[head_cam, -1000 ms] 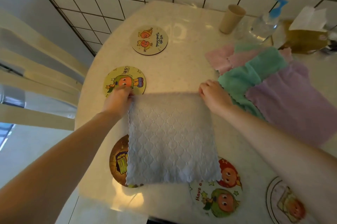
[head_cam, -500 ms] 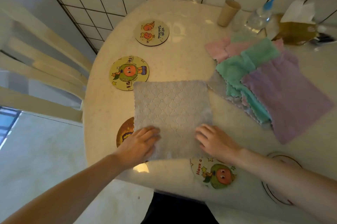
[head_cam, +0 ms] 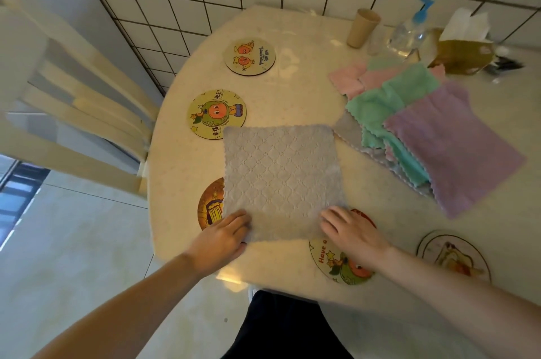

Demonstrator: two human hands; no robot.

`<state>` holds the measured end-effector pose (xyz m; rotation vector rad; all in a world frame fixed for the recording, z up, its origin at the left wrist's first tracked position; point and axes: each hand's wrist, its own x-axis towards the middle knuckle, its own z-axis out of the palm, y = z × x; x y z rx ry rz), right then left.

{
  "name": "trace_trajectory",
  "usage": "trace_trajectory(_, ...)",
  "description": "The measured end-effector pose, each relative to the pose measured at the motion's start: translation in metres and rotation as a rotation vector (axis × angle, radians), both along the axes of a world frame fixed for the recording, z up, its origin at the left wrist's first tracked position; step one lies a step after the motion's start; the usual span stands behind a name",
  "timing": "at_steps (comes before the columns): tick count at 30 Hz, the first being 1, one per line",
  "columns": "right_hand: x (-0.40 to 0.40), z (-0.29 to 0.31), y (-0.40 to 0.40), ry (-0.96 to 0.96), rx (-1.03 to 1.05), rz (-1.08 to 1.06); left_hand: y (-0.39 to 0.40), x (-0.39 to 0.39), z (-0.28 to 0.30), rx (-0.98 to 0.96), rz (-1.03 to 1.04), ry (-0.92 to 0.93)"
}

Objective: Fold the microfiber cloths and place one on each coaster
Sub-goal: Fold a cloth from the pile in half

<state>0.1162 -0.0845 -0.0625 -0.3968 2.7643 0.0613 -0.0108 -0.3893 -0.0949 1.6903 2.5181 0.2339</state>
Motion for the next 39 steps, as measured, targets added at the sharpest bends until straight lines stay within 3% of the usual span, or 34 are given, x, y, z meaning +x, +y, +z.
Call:
trace_trajectory(4,0.004,-0.007,-0.004,0.064,-0.029,-0.098,0.004,0.001,-0.003,0.055,0.032,0.009)
trace_trajectory(9,0.0,-0.009,-0.006,0.097,0.028,-0.045,0.007,-0.005,-0.004,0.053,-0.01,0.085)
trace_trajectory(15,-0.016,0.0,-0.018,0.214,-0.078,-0.178,0.025,0.012,0.007,-0.102,0.096,0.084)
trace_trajectory(20,-0.033,0.018,-0.005,0.217,-0.131,-0.251,0.032,0.008,0.012,-0.057,0.138,0.107)
trace_trajectory(25,-0.036,0.028,0.018,0.153,-0.248,-0.224,0.018,-0.008,0.021,-0.011,0.157,-0.155)
trace_trajectory(28,-0.037,0.03,0.032,0.091,-0.339,-0.319,0.009,-0.024,0.032,-0.036,0.197,-0.269)
trace_trajectory(33,-0.058,0.033,0.05,0.131,-0.532,-0.547,0.012,-0.065,0.047,0.097,0.697,-0.737)
trace_trajectory(39,-0.118,0.033,0.078,0.178,-0.721,-0.801,0.04,-0.122,0.057,0.423,1.05,-0.984)
